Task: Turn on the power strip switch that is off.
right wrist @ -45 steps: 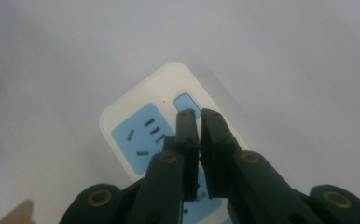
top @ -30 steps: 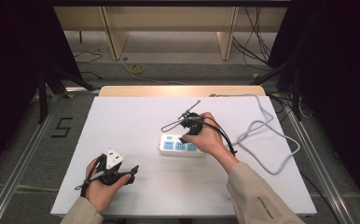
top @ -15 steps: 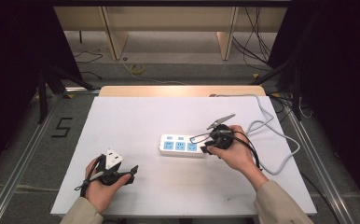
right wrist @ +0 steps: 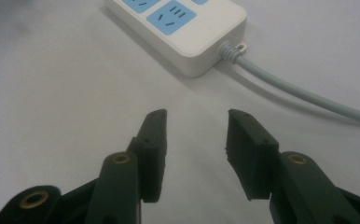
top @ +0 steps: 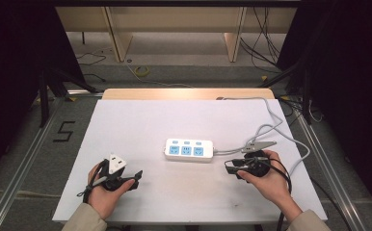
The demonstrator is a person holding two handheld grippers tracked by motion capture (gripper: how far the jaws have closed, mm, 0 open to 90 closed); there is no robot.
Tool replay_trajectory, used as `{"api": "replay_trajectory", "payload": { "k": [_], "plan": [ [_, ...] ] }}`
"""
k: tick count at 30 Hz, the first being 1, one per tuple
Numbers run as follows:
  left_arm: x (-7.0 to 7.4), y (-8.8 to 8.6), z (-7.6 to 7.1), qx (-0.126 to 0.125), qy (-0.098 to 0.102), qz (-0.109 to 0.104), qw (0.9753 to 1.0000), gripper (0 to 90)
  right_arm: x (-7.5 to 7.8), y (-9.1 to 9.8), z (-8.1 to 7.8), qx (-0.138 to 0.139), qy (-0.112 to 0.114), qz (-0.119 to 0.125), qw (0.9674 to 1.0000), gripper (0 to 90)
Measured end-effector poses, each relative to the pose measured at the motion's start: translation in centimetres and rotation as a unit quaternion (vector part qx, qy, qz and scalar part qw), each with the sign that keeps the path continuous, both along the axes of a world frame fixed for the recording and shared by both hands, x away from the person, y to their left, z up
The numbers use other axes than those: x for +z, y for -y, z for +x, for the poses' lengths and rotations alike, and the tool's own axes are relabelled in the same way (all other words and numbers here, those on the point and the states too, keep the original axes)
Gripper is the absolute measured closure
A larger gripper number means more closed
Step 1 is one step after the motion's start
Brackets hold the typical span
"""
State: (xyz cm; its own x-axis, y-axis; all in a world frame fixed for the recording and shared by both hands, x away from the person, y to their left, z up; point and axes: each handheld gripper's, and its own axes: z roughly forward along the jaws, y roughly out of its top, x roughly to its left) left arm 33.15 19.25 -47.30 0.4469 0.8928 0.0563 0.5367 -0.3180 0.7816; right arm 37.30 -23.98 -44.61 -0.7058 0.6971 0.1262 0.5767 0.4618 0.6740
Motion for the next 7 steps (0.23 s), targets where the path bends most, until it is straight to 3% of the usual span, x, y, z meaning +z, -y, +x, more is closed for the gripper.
{"api": "replay_trajectory", "payload": {
  "k": [7],
  "plan": [
    [-0.18,-0.17,0.19,0.002,0.001,-0.009,1.0000,22.2,-0.33,0.06,-0.84,0.007,0.009,0.003,0.9999,56.3]
  ]
}}
